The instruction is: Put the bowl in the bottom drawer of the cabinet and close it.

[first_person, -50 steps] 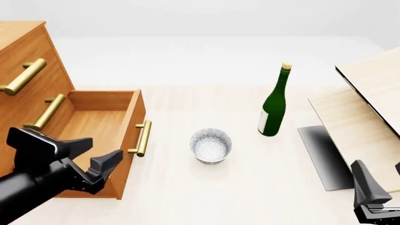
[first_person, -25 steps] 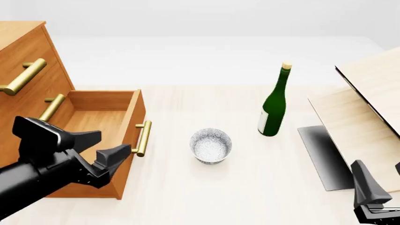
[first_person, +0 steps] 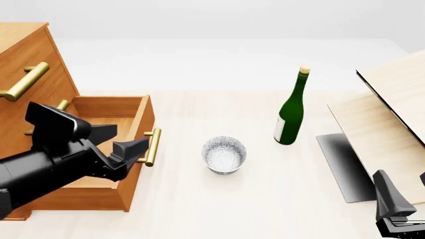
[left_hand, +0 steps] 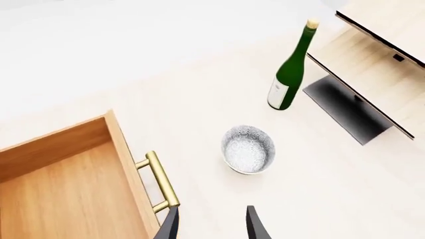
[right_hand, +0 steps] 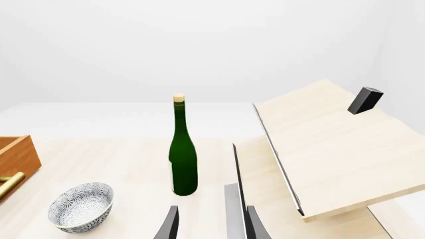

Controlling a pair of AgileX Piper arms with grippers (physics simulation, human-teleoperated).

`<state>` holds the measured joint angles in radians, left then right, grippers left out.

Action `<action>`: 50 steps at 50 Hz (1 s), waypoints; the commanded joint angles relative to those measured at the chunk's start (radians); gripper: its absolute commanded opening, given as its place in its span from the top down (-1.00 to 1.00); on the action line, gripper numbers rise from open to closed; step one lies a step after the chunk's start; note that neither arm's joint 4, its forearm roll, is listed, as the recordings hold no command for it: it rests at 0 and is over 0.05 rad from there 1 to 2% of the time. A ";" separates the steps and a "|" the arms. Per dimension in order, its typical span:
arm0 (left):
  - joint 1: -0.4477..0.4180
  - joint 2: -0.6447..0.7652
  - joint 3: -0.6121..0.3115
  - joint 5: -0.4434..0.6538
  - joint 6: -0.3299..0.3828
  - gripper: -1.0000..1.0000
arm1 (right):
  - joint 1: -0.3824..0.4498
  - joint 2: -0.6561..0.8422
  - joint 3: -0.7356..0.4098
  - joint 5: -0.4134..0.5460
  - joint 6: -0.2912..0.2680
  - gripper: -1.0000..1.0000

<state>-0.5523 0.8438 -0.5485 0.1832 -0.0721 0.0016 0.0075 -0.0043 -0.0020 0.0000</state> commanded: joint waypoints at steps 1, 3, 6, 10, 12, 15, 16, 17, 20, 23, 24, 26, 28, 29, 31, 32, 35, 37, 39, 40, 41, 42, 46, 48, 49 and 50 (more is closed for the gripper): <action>0.010 0.126 -0.042 -0.059 -0.008 -1.00 | 0.000 0.000 0.000 0.000 0.000 -1.00; 0.010 0.133 -0.051 -0.059 -0.010 -1.00 | 0.000 0.000 0.000 0.000 0.000 -1.00; 0.012 0.142 -0.062 -0.058 -0.013 -1.00 | 0.000 0.000 0.000 0.000 0.000 -1.00; 0.015 0.159 -0.077 -0.064 -0.013 -1.00 | 0.000 0.000 0.000 0.000 0.000 -1.00; 0.013 0.176 -0.088 -0.074 -0.013 -1.00 | 0.000 0.000 0.000 0.000 0.000 -1.00; 0.012 0.190 -0.102 -0.078 -0.013 -1.00 | 0.000 0.000 0.000 0.000 0.000 -1.00; 0.012 0.190 -0.102 -0.078 -0.013 -1.00 | 0.000 0.000 0.000 0.000 0.000 -1.00; 0.013 0.212 -0.112 -0.088 -0.017 -1.00 | 0.000 0.000 0.000 0.000 0.000 -1.00; 0.005 0.242 -0.122 -0.099 -0.026 -1.00 | 0.000 0.000 0.000 0.000 0.000 -1.00; -0.002 0.266 -0.130 -0.111 -0.028 -1.00 | 0.000 0.000 0.000 0.000 0.000 -1.00; -0.002 0.266 -0.130 -0.111 -0.028 -1.00 | 0.000 0.000 0.000 0.000 0.000 -1.00; -0.004 0.288 -0.136 -0.119 -0.030 -1.00 | 0.000 0.000 0.000 0.000 0.000 -1.00; -0.011 0.311 -0.144 -0.126 -0.035 -1.00 | 0.000 0.000 0.000 0.000 0.000 -1.00; -0.012 0.323 -0.148 -0.132 -0.036 -1.00 | 0.000 0.000 0.000 0.000 0.000 -1.00; -0.018 0.339 -0.155 -0.135 -0.041 -1.00 | 0.000 0.000 0.000 0.000 0.000 -1.00; -0.018 0.339 -0.155 -0.135 -0.041 -1.00 | 0.000 0.000 0.000 0.000 0.000 -1.00; -0.028 0.353 -0.163 -0.137 -0.047 -1.00 | 0.000 0.000 0.000 0.000 0.000 -1.00; -0.028 0.364 -0.167 -0.143 -0.045 -1.00 | 0.000 0.000 0.000 0.000 0.000 -1.00; -0.032 0.372 -0.173 -0.143 -0.049 -1.00 | 0.000 0.000 0.000 0.000 0.000 -1.00; -0.037 0.381 -0.177 -0.143 -0.055 -1.00 | 0.000 0.000 0.000 0.000 0.000 -1.00; -0.038 0.386 -0.180 -0.143 -0.058 -1.00 | 0.000 0.000 0.000 0.000 0.000 -1.00; -0.038 0.386 -0.180 -0.143 -0.058 -1.00 | 0.000 0.000 0.000 0.000 0.000 -1.00; -0.045 0.410 -0.194 -0.147 -0.071 -1.00 | 0.000 0.000 0.000 0.000 0.000 -1.00; -0.048 0.420 -0.199 -0.146 -0.077 -1.00 | 0.000 0.000 0.000 0.000 0.000 -1.00; -0.053 0.427 -0.205 -0.146 -0.084 -1.00 | 0.000 0.000 0.000 0.000 0.000 -1.00; -0.055 0.429 -0.207 -0.145 -0.086 -1.00 | 0.000 0.000 0.000 0.000 0.000 -1.00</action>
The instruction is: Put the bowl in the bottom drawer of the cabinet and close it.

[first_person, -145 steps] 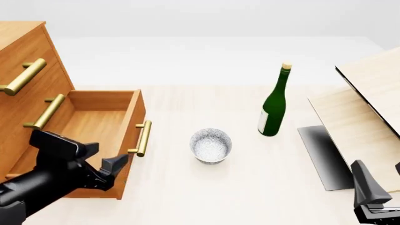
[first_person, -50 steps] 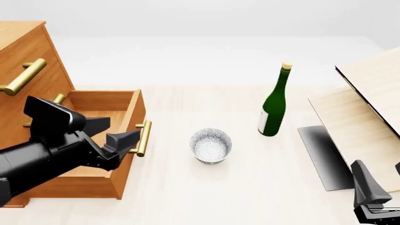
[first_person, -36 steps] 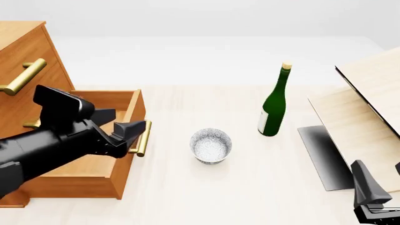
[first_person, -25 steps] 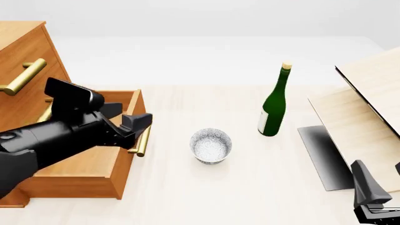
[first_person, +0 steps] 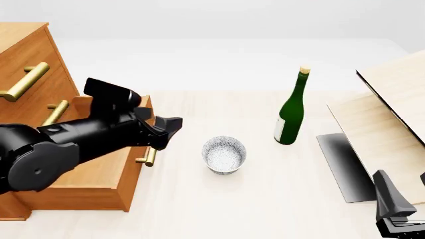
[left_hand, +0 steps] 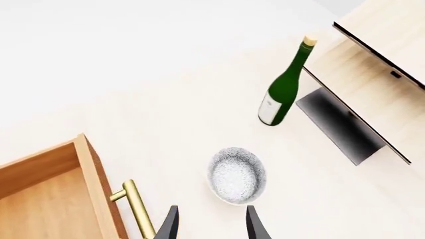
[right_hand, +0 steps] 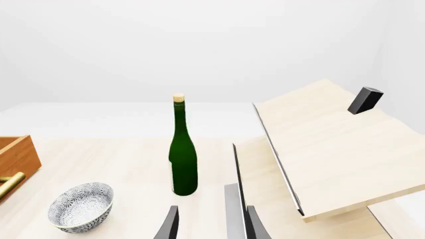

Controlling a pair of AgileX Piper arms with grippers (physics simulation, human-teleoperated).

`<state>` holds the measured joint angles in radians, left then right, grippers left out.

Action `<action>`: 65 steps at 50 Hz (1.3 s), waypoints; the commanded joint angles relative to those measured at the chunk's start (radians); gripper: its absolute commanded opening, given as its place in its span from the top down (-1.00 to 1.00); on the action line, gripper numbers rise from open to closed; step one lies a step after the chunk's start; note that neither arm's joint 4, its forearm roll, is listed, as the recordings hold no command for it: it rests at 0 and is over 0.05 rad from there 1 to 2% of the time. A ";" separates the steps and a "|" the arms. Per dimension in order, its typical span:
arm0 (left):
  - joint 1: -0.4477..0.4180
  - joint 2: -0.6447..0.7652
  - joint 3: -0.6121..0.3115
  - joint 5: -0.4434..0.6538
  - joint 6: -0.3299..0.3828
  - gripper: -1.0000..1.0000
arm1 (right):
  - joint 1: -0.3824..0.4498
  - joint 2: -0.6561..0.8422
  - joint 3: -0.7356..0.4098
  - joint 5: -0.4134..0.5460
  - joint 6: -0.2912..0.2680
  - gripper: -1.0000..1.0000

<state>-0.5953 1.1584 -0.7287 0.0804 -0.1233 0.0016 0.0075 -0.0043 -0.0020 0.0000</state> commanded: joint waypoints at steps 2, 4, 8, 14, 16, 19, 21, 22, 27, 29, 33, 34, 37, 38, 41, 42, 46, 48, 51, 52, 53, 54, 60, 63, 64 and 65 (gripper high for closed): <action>-0.015 0.122 -0.034 -0.040 -0.041 -1.00 | 0.000 0.000 0.000 0.000 0.000 -1.00; -0.019 0.126 -0.037 -0.039 -0.045 -1.00 | 0.000 0.000 0.000 0.000 0.000 -1.00; -0.024 0.168 -0.058 -0.045 -0.066 -1.00 | 0.000 0.000 0.000 0.000 0.000 -1.00; -0.026 0.214 -0.080 -0.051 -0.089 -1.00 | 0.000 0.000 0.000 0.000 0.000 -1.00; -0.026 0.219 -0.083 -0.051 -0.091 -1.00 | 0.000 0.000 0.000 0.000 0.000 -1.00; -0.022 0.237 -0.092 -0.054 -0.097 -1.00 | 0.000 0.000 0.000 0.000 0.000 -1.00; -0.026 0.252 -0.100 -0.055 -0.106 -1.00 | 0.000 0.000 0.000 0.000 0.000 -1.00; -0.025 0.258 -0.103 -0.057 -0.107 -1.00 | 0.000 0.000 0.000 0.000 0.000 -1.00; -0.022 0.279 -0.115 -0.060 -0.115 -1.00 | 0.000 0.000 0.000 0.000 0.000 -1.00; -0.020 0.293 -0.123 -0.062 -0.119 -1.00 | 0.000 0.000 0.000 0.000 0.000 -1.00; -0.013 0.321 -0.136 -0.068 -0.124 -1.00 | 0.000 0.000 0.000 0.000 0.000 -1.00; -0.009 0.330 -0.140 -0.070 -0.125 -1.00 | 0.000 0.000 0.000 0.000 0.000 -1.00; -0.007 0.348 -0.149 -0.073 -0.130 -1.00 | 0.000 0.000 0.000 0.000 0.000 -1.00; -0.007 0.348 -0.149 -0.073 -0.130 -1.00 | 0.000 0.000 0.000 0.000 0.000 -1.00; -0.002 0.374 -0.160 -0.078 -0.139 -1.00 | 0.000 0.000 0.000 0.000 0.000 -1.00; 0.000 0.379 -0.162 -0.080 -0.139 -1.00 | 0.000 0.000 0.000 0.000 0.000 -1.00; 0.008 0.415 -0.180 -0.090 -0.143 -1.00 | 0.000 0.000 0.000 0.000 0.000 -1.00; 0.008 0.423 -0.185 -0.091 -0.144 -1.00 | 0.000 0.000 0.000 0.000 0.000 -1.00; 0.007 0.429 -0.191 -0.091 -0.148 -1.00 | 0.000 0.000 0.000 0.000 0.000 -1.00; 0.007 0.431 -0.191 -0.091 -0.151 -1.00 | 0.000 0.000 0.000 0.000 0.000 -1.00; 0.002 0.441 -0.196 -0.092 -0.154 -1.00 | 0.000 0.000 0.000 0.000 0.000 -1.00; 0.003 0.447 -0.198 -0.094 -0.156 -1.00 | 0.000 0.000 0.000 0.000 0.000 -1.00; -0.007 0.456 -0.197 -0.089 -0.171 -1.00 | 0.000 0.000 0.000 0.000 0.000 -1.00; -0.011 0.471 -0.206 -0.088 -0.177 -1.00 | 0.000 0.000 0.000 0.000 0.000 -1.00; -0.011 0.481 -0.212 -0.090 -0.179 -1.00 | 0.000 0.000 0.000 0.000 0.000 -1.00; -0.014 0.491 -0.217 -0.091 -0.182 -1.00 | 0.000 0.000 0.000 0.000 0.000 -1.00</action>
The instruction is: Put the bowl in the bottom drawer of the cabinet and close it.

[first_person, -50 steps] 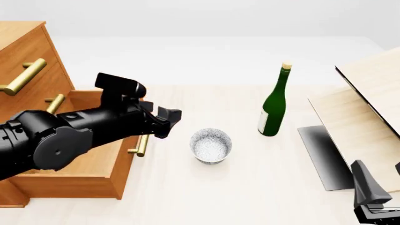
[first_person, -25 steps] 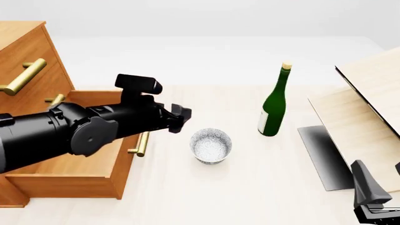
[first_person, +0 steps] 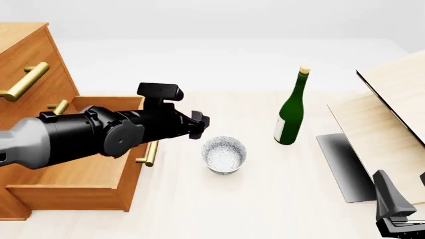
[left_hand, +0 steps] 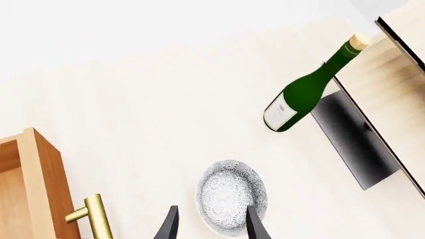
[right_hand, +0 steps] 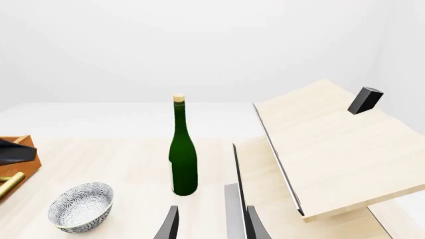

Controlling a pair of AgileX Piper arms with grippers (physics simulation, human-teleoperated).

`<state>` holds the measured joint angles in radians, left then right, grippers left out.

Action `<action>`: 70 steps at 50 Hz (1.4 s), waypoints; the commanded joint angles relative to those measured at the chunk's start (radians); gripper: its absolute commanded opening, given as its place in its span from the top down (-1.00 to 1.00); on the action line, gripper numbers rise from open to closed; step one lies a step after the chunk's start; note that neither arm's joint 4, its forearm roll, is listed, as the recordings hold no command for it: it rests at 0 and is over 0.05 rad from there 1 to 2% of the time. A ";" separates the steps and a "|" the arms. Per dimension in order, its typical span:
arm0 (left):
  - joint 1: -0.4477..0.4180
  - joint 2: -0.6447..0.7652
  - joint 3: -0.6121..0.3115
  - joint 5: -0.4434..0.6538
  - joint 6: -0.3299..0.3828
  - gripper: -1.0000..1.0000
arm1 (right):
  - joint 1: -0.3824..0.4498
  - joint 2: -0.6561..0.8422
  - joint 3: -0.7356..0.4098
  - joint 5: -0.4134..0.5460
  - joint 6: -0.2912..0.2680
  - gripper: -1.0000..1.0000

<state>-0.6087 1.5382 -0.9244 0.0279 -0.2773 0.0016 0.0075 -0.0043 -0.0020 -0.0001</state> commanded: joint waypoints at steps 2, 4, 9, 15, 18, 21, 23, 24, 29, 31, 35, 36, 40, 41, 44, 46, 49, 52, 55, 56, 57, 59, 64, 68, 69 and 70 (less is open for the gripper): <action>-0.001 0.123 -0.027 -0.041 -0.029 -1.00 | 0.000 0.000 0.000 0.000 0.000 -1.00; -0.006 0.150 -0.041 -0.047 -0.037 -1.00 | 0.000 0.000 0.000 0.000 0.000 -1.00; -0.009 0.175 -0.055 -0.052 -0.041 -1.00 | 0.000 0.000 0.000 0.000 0.000 -1.00; -0.009 0.196 -0.069 -0.052 -0.046 -1.00 | 0.000 0.000 0.000 0.000 0.000 -1.00; -0.007 0.198 -0.072 -0.048 -0.051 -1.00 | 0.000 0.000 0.000 0.000 0.000 -1.00; -0.006 0.201 -0.069 -0.049 -0.055 -1.00 | 0.000 0.000 0.000 0.000 0.000 -1.00; -0.006 0.203 -0.067 -0.048 -0.058 -1.00 | 0.000 0.000 0.000 0.000 0.000 -1.00; -0.007 0.205 -0.067 -0.047 -0.060 -1.00 | 0.000 0.000 0.000 0.000 0.000 -1.00; -0.005 0.213 -0.070 -0.041 -0.064 -1.00 | 0.000 0.000 0.000 0.000 0.000 -1.00; -0.006 0.217 -0.071 -0.037 -0.068 -1.00 | 0.000 0.000 0.000 0.000 0.000 -1.00; -0.007 0.221 -0.074 -0.026 -0.073 -1.00 | 0.000 0.000 0.000 0.000 0.000 -1.00; -0.007 0.221 -0.074 -0.026 -0.073 -1.00 | 0.000 0.000 0.000 0.000 0.000 -1.00; -0.006 0.227 -0.078 -0.018 -0.078 -1.00 | 0.000 0.000 0.000 0.000 0.000 -1.00; -0.007 0.230 -0.079 -0.016 -0.081 -1.00 | 0.000 0.000 0.000 0.000 0.000 -1.00; -0.005 0.236 -0.082 -0.011 -0.083 -1.00 | 0.000 0.000 0.000 0.000 0.000 -1.00; -0.004 0.238 -0.085 -0.006 -0.084 -1.00 | 0.000 0.000 0.000 0.000 0.000 -1.00; -0.003 0.237 -0.086 -0.001 -0.085 -1.00 | 0.000 0.000 0.000 0.000 0.000 -1.00; -0.002 0.234 -0.084 0.002 -0.086 -1.00 | 0.000 0.000 0.000 0.000 0.000 -1.00; -0.003 0.238 -0.084 0.003 -0.087 -1.00 | 0.000 0.000 0.000 0.000 0.000 -1.00; -0.001 0.243 -0.087 0.004 -0.088 -1.00 | 0.000 0.000 0.000 0.000 0.000 -1.00; 0.001 0.249 -0.090 0.004 -0.089 -1.00 | 0.000 0.000 0.000 0.000 0.000 -1.00; 0.003 0.261 -0.093 0.005 -0.092 -1.00 | 0.000 0.000 0.000 0.000 0.000 -1.00; 0.003 0.358 -0.135 -0.031 -0.098 -1.00 | 0.000 0.000 0.000 0.000 0.000 -1.00; 0.007 0.437 -0.177 -0.053 -0.098 -1.00 | 0.000 0.000 0.000 0.000 0.000 -1.00; 0.007 0.444 -0.181 -0.053 -0.100 -1.00 | 0.000 0.000 0.000 0.000 0.000 -1.00; 0.009 0.450 -0.184 -0.053 -0.099 -1.00 | 0.000 0.000 0.000 0.000 0.000 -1.00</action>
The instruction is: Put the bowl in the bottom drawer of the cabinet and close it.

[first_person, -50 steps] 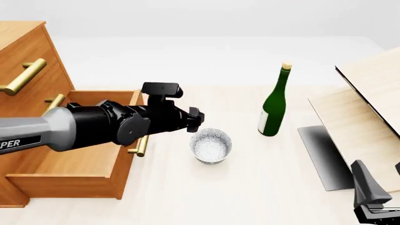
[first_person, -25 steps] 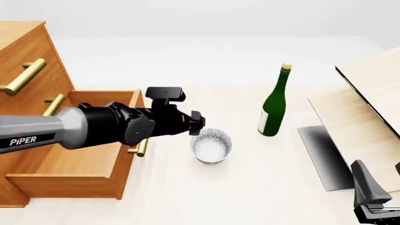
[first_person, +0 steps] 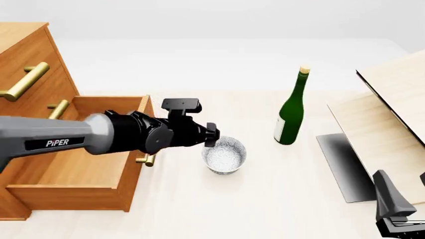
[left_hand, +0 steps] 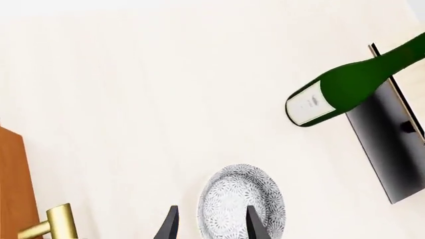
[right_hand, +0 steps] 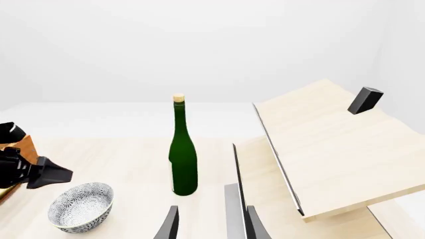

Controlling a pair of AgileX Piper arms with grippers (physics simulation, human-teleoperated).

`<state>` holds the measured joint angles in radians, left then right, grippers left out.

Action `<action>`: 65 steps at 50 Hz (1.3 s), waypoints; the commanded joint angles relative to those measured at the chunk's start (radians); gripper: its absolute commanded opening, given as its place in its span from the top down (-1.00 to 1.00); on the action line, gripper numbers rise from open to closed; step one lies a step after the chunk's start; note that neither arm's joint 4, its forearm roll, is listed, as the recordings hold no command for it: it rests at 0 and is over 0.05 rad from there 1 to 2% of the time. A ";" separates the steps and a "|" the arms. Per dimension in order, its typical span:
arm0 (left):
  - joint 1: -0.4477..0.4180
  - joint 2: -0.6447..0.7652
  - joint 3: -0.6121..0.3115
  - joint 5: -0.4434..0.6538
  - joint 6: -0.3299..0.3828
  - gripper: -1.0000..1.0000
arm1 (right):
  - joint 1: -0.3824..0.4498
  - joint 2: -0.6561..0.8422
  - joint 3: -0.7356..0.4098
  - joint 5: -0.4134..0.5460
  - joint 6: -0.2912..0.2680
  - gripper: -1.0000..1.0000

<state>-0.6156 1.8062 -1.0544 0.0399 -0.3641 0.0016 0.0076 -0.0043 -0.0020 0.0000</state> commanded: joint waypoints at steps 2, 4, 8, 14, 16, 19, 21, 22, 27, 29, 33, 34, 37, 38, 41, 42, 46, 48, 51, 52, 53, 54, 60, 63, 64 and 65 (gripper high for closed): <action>0.017 0.192 -0.060 -0.065 -0.013 -1.00 | 0.000 0.000 0.000 0.000 0.000 -1.00; 0.017 0.210 -0.072 -0.063 -0.013 -1.00 | 0.000 0.000 0.000 0.000 0.000 -1.00; 0.021 0.243 -0.088 -0.060 -0.014 -1.00 | 0.000 0.000 0.000 0.000 0.000 -1.00; 0.026 0.281 -0.108 -0.057 -0.015 -1.00 | 0.000 0.000 0.000 0.000 0.000 -1.00; 0.029 0.291 -0.112 -0.056 -0.017 -1.00 | 0.000 0.000 0.000 0.000 0.000 -1.00; 0.033 0.304 -0.119 -0.053 -0.018 -1.00 | 0.000 0.000 0.000 0.000 0.000 -1.00; 0.031 0.309 -0.119 -0.053 -0.020 -1.00 | 0.000 0.000 0.000 0.000 0.000 -1.00; 0.032 0.310 -0.118 -0.054 -0.019 -1.00 | 0.000 0.000 0.000 0.000 0.000 -1.00; 0.025 0.308 -0.106 -0.062 -0.025 -1.00 | 0.000 0.000 0.000 0.000 0.000 -1.00; 0.015 0.303 -0.100 -0.066 -0.031 1.00 | 0.000 0.000 0.000 0.000 0.000 -1.00; 0.002 0.279 -0.072 -0.082 -0.038 1.00 | 0.000 0.000 0.000 0.000 0.000 -1.00; 0.003 0.274 -0.067 -0.084 -0.037 1.00 | 0.000 0.000 0.000 0.000 0.000 -1.00; -0.001 0.263 -0.058 -0.090 -0.039 1.00 | 0.000 0.000 0.000 0.000 0.000 -1.00; 0.000 0.258 -0.055 -0.091 -0.036 1.00 | 0.000 0.000 0.000 0.000 0.000 -1.00; -0.003 0.245 -0.046 -0.096 -0.037 1.00 | 0.000 0.000 0.000 0.000 0.000 -1.00; -0.003 0.239 -0.042 -0.098 -0.038 1.00 | 0.000 0.000 0.000 0.000 0.000 -1.00; -0.008 0.221 -0.029 -0.104 -0.040 1.00 | 0.000 0.000 0.000 0.000 0.000 -1.00; -0.010 0.210 -0.022 -0.106 -0.043 1.00 | 0.000 0.000 0.000 0.000 0.000 -1.00; -0.013 0.172 0.003 -0.114 -0.043 1.00 | 0.000 0.000 0.000 0.000 0.000 -1.00; -0.015 0.165 0.008 -0.114 -0.046 1.00 | 0.000 0.000 0.000 0.000 0.000 -1.00; -0.016 0.157 0.014 -0.114 -0.047 1.00 | 0.000 0.000 0.000 0.000 0.000 -1.00; -0.018 0.143 0.024 -0.117 -0.047 1.00 | 0.000 0.000 0.000 0.000 0.000 -1.00; -0.016 0.107 0.046 -0.118 -0.043 1.00 | 0.000 0.000 0.000 0.000 0.000 -1.00; -0.016 0.090 0.057 -0.119 -0.040 1.00 | 0.000 0.000 0.000 0.000 0.000 -1.00; -0.017 0.086 0.060 -0.119 -0.040 1.00 | 0.000 0.000 0.000 0.000 0.000 -1.00; -0.018 0.079 0.065 -0.120 -0.039 1.00 | 0.000 0.000 0.000 0.000 0.000 -1.00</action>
<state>-0.6379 1.8890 -1.0335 -0.0374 -0.4031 0.0016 0.0075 -0.0043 -0.0020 0.0000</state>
